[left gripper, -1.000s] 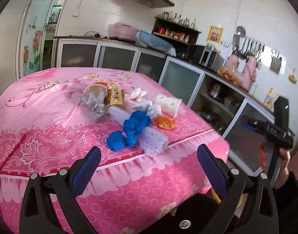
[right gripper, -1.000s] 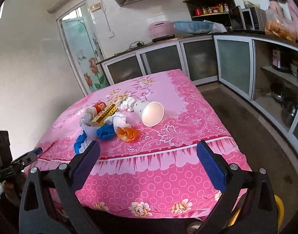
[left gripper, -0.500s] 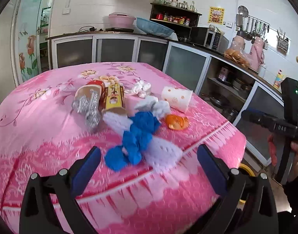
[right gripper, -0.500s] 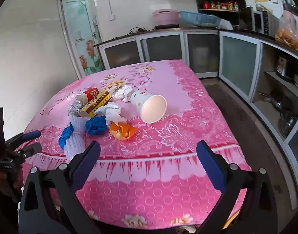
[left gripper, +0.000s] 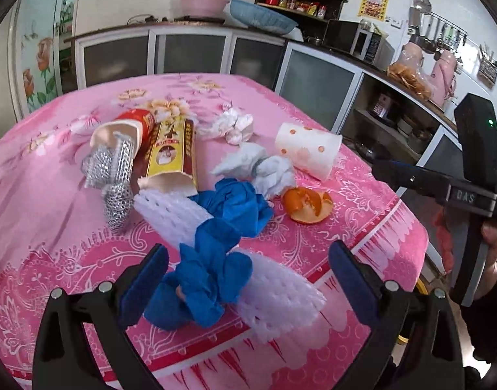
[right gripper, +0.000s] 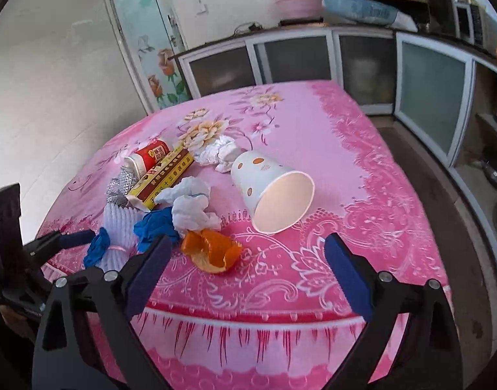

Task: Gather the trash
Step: 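Grasp the blue glove with the left gripper while the right grasps the white paper cup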

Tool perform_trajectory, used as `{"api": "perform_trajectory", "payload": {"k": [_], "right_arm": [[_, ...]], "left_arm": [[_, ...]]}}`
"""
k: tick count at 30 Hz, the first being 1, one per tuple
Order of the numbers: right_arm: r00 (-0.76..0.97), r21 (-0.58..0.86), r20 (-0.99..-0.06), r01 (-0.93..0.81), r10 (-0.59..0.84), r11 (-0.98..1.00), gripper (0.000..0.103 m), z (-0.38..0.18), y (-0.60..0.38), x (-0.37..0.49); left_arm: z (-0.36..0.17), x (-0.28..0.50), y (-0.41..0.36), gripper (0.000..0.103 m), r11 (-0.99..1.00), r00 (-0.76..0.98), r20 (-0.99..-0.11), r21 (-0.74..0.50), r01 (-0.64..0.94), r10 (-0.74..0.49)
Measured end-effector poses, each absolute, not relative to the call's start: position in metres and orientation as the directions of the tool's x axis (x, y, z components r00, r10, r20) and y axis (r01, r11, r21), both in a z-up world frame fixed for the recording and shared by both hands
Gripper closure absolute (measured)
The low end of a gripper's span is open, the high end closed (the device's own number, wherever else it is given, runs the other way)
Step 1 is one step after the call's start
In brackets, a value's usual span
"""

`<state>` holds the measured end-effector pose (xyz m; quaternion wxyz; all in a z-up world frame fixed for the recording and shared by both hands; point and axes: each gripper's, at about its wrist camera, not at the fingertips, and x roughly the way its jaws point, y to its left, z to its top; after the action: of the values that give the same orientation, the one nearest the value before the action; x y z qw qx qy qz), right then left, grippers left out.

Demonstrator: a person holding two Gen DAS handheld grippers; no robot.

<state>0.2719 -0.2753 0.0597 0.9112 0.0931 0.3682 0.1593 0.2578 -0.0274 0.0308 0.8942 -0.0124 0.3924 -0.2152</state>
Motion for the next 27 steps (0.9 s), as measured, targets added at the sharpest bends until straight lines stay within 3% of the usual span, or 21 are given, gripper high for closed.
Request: {"api": "perform_trajectory", "payload": {"k": [20,27], "right_arm": [[0.623,0.347,-0.665,-0.231,0.412,0.909,0.028,0.043,-0.260,0.322],[0.610,0.338,-0.682,-0.228,0.404,0.913,0.041,0.036,-0.256,0.329]], "left_arm": [[0.023,0.269,-0.014,0.008,0.923,0.594,-0.712,-0.228,0.309,-0.375],[0.017,0.270,-0.010,0.008,0.933,0.585,-0.733,-0.203,0.298,-0.346]]}}
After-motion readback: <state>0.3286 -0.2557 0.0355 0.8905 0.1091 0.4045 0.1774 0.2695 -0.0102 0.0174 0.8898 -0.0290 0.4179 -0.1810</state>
